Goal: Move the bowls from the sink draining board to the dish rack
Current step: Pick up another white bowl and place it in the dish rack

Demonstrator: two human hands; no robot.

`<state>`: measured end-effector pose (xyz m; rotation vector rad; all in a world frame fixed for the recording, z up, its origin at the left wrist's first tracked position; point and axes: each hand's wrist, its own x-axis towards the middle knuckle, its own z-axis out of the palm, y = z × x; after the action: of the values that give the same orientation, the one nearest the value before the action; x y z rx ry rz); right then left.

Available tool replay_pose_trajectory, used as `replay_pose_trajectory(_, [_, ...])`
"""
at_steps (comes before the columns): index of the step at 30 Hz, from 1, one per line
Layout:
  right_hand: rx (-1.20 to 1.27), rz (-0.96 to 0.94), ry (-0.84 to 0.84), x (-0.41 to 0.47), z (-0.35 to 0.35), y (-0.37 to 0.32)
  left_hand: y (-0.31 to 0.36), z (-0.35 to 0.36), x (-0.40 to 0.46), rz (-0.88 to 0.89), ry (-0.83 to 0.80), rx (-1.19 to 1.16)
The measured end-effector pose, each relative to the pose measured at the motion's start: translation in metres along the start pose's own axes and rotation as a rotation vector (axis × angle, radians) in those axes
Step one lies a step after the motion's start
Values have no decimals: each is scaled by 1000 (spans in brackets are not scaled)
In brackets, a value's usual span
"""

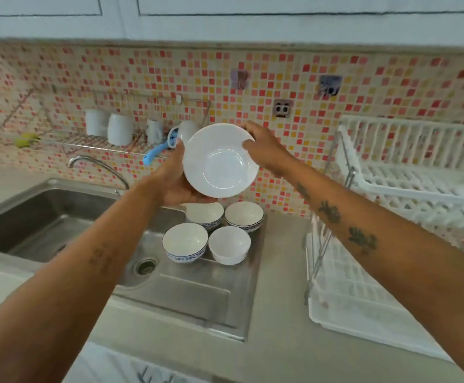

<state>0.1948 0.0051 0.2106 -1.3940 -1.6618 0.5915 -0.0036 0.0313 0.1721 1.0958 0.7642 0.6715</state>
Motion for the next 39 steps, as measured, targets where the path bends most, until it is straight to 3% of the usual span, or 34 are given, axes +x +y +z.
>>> replay_pose_trajectory(5, [-24,-40,289,-32,-117,-17,45,113,22,84,-315,81])
replay_pose_trajectory(13, [50,78,581,-119,-253,14,55,273,67,56,-476,172])
replay_pose_trajectory(19, [7,129,589,-174,-326,44,42,363,103,101,-456,250])
replay_pose_trajectory(24, [21,141,639,-197,-363,71,27,419,120,301,-454,416])
replay_pose_trajectory(29, [16,159,580,-207,-385,102,5,452,142,647,-312,661])
replay_pose_trajectory(33, [59,187,640,-209,-395,123,-13,465,159,876,-265,821])
replay_pose_trajectory(39, [2,436,703,-195,-392,142,-40,477,176,962,-299,1021])
